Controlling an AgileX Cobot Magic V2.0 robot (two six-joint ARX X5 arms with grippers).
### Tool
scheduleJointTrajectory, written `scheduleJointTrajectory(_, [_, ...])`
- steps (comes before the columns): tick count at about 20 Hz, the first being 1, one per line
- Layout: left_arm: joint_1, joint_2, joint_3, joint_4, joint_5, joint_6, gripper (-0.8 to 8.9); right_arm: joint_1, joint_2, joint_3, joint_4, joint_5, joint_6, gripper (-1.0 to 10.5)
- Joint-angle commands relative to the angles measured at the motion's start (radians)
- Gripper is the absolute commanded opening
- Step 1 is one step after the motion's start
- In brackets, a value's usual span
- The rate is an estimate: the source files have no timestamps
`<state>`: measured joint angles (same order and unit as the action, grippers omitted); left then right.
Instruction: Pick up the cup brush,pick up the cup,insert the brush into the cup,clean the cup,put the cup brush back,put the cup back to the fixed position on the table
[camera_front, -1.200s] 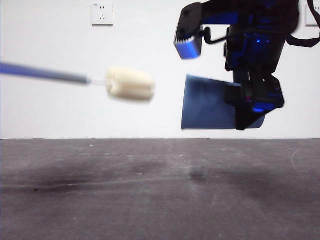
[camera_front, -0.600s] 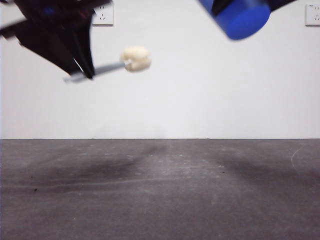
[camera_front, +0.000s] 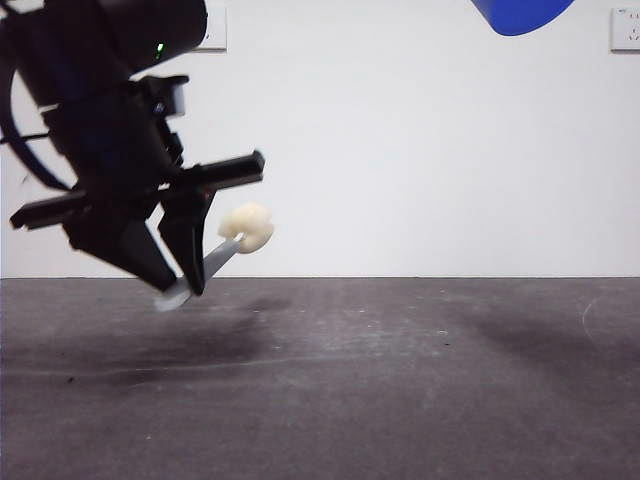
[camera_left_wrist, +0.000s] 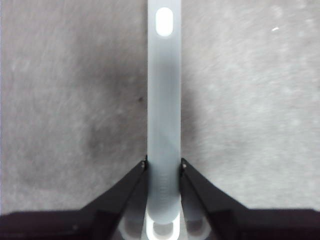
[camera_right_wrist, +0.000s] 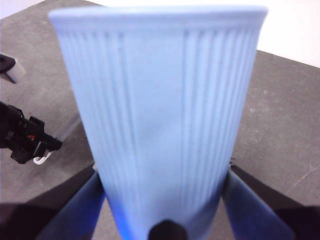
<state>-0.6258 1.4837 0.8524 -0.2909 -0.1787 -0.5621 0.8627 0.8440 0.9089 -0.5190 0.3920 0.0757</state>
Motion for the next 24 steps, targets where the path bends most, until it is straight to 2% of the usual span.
scheduleJointTrajectory(1, [-0.003,0.010,-0.029,0.020,-0.033,-0.011,-0.09,0.000,-0.003,0.001,0.016,-0.002,0.015,-0.1])
scheduleJointTrajectory(8, [-0.009,0.128,-0.029,0.078,0.004,-0.007,-0.09,0.002,-0.003,0.001,0.013,-0.027,0.041,-0.1])
scheduleJointTrajectory(19, [-0.007,0.137,-0.029,0.031,-0.003,0.008,-0.08,0.002,-0.003,0.001,0.011,-0.029,0.048,-0.1])
scheduleJointTrajectory(21, [-0.007,0.137,-0.029,0.031,0.010,0.009,0.08,0.002,-0.003,0.001,0.011,-0.053,0.048,-0.1])
scheduleJointTrajectory(22, [-0.007,0.137,-0.029,0.029,0.029,0.009,0.58,0.003,-0.003,0.001,0.011,-0.056,0.056,-0.1])
scheduleJointTrajectory(24, [-0.008,0.137,-0.029,0.029,0.035,0.008,2.57,0.003,-0.003,0.001,0.011,-0.055,0.058,-0.1])
